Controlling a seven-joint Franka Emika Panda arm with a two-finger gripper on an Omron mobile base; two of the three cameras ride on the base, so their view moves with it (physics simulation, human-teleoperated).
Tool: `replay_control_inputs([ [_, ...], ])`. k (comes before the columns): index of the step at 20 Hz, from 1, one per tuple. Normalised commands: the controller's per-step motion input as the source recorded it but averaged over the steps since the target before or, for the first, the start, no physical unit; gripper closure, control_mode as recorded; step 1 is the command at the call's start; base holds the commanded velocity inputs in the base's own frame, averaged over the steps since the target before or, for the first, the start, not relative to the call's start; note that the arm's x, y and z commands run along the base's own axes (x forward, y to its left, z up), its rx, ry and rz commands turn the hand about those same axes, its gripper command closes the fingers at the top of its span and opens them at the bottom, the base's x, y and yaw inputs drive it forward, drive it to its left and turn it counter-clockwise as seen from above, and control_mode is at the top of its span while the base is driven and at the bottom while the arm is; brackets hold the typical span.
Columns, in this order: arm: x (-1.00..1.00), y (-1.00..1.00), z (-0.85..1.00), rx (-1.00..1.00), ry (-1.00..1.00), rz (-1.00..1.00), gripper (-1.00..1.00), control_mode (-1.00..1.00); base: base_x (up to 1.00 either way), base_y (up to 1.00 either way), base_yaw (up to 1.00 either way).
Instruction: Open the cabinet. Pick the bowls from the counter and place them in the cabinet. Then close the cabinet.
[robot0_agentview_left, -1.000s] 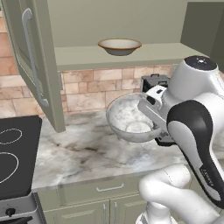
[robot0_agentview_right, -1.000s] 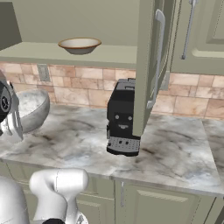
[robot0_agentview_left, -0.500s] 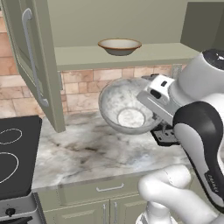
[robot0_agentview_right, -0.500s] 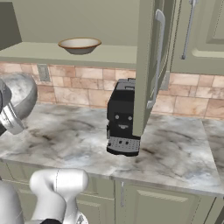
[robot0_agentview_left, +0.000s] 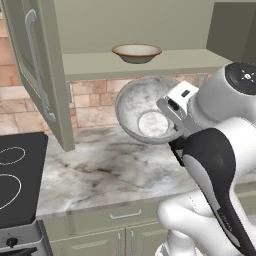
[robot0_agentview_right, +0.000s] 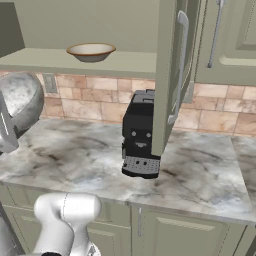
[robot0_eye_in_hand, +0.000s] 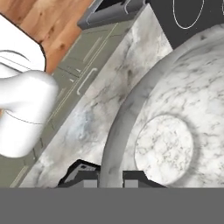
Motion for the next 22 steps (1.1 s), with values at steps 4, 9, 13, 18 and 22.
replay_control_inputs([
  [4,0.0,0.0,0.42,0.04,0.0,-0.22,1.0,-1.0,0.0,0.0,0.0],
  [9,0.0,0.0,0.51,0.11,0.08,-0.17,1.0,-1.0,0.0,0.0,0.0],
  [13,0.0,0.0,0.4,0.17,0.13,-0.15,1.0,-1.0,0.0,0.0,0.0],
  [18,0.0,-0.19,0.11,0.16,0.1,-0.14,1.0,-1.0,0.0,0.0,0.0],
  [22,-0.01,-0.36,0.0,0.1,0.04,-0.12,1.0,-1.0,0.0,0.0,0.0],
])
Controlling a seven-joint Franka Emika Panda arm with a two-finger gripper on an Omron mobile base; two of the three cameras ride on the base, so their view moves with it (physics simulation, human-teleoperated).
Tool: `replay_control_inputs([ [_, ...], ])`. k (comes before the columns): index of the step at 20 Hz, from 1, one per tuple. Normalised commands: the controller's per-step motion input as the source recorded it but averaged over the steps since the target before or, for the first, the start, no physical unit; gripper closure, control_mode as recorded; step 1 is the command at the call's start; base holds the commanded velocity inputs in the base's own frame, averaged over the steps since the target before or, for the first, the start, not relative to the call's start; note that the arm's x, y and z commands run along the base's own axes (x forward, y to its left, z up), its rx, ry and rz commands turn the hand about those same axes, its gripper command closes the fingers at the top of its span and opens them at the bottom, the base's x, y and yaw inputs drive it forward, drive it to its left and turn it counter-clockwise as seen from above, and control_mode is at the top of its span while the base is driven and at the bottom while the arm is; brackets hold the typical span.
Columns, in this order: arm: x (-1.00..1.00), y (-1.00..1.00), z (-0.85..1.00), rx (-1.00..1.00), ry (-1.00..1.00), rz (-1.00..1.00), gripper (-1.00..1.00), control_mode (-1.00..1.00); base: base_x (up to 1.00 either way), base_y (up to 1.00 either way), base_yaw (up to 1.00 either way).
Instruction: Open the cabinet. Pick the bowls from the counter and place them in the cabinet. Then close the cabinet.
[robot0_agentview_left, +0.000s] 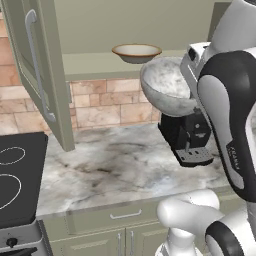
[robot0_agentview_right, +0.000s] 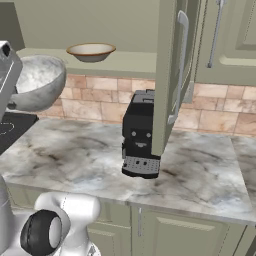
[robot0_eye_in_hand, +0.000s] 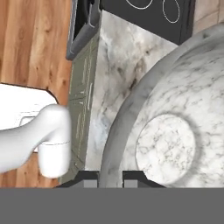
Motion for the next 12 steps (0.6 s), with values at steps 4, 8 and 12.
replay_control_inputs([
  [4,-0.01,-0.43,-0.01,0.03,0.01,-0.11,1.0,-1.0,0.0,0.0,0.0],
  [8,0.0,-0.52,-0.17,-0.01,-0.01,-0.08,1.0,-1.0,0.0,0.0,0.0],
  [12,0.0,-0.46,-0.53,-0.1,-0.17,-0.04,1.0,-1.0,0.0,0.0,0.0],
])
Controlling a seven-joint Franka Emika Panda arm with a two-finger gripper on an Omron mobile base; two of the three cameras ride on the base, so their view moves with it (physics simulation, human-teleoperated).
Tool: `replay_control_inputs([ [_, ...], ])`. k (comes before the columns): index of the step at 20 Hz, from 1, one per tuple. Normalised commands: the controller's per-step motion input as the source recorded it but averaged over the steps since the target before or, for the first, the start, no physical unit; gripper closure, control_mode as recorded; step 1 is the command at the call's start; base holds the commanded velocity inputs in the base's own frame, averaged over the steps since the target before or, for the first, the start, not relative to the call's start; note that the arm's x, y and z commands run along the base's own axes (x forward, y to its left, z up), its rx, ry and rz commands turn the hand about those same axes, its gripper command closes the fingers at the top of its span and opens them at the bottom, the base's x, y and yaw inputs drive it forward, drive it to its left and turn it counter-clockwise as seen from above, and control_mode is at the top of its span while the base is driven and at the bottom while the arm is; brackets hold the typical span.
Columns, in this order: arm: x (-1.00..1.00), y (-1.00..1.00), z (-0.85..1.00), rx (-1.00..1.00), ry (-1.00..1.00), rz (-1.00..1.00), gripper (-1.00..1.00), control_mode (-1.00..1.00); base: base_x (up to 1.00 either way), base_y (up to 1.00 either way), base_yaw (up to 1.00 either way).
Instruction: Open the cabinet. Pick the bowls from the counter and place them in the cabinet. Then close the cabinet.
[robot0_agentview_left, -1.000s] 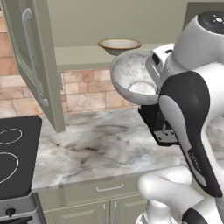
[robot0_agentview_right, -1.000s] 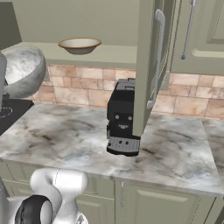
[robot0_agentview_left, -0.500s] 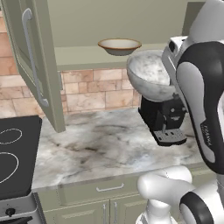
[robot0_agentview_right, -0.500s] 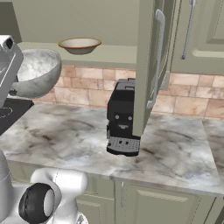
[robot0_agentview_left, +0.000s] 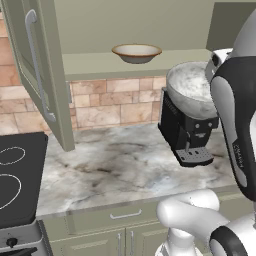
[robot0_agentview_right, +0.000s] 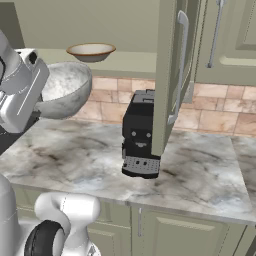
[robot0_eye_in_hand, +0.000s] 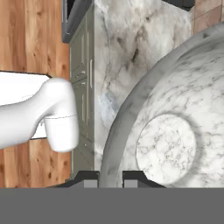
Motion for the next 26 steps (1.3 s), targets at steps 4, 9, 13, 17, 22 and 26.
replay_control_inputs([
  [4,0.0,-0.35,-0.77,-0.17,-0.28,0.0,1.0,-1.0,0.0,0.0,0.0],
  [9,0.0,-0.24,-0.14,-0.08,-0.13,0.0,1.0,-1.0,0.0,0.0,0.0],
  [13,0.0,-0.19,0.32,0.0,0.0,-0.01,1.0,-1.0,0.0,0.0,0.0],
  [17,0.0,-0.14,0.44,0.0,0.02,-0.02,1.0,-1.0,0.0,0.0,0.0],
  [22,0.0,-0.06,0.5,0.01,0.1,-0.02,1.0,-1.0,0.0,0.0,0.0],
  [26,0.05,-0.02,0.19,0.02,0.16,-0.02,1.0,-1.0,0.0,0.0,0.0],
])
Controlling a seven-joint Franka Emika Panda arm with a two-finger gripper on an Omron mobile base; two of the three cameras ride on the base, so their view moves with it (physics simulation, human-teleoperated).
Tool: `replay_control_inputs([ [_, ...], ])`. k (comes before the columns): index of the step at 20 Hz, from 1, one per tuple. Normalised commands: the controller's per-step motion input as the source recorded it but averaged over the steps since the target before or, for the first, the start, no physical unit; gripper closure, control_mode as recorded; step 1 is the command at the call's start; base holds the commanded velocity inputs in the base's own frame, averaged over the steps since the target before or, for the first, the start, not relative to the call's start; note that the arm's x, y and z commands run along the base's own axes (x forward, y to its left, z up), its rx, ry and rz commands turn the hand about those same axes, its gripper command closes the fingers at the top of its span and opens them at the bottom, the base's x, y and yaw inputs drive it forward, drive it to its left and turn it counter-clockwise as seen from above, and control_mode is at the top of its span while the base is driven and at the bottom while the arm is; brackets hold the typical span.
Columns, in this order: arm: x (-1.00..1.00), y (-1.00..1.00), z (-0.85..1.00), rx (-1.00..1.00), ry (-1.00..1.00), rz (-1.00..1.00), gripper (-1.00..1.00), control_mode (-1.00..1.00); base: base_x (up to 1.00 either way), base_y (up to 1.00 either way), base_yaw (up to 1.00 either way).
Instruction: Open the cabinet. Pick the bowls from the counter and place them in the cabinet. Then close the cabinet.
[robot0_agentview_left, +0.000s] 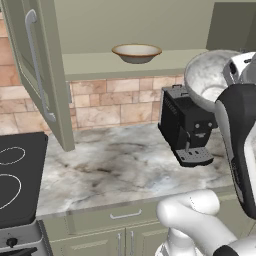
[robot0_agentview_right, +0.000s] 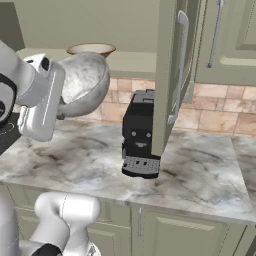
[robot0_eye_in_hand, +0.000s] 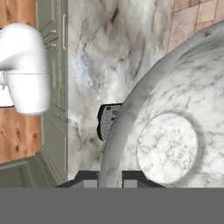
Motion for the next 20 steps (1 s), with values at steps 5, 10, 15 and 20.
replay_control_inputs([
  [5,0.32,-0.05,0.0,0.03,0.15,0.0,1.0,-1.0,0.0,0.0,0.0],
  [10,0.45,-0.15,0.0,0.03,0.1,0.0,1.0,-1.0,0.0,0.0,0.0],
  [15,0.21,-0.24,0.0,0.03,0.05,0.0,1.0,-1.0,0.0,0.0,0.0],
  [20,0.11,-0.24,0.0,0.02,0.01,0.0,1.0,-1.0,0.0,0.0,0.0],
])
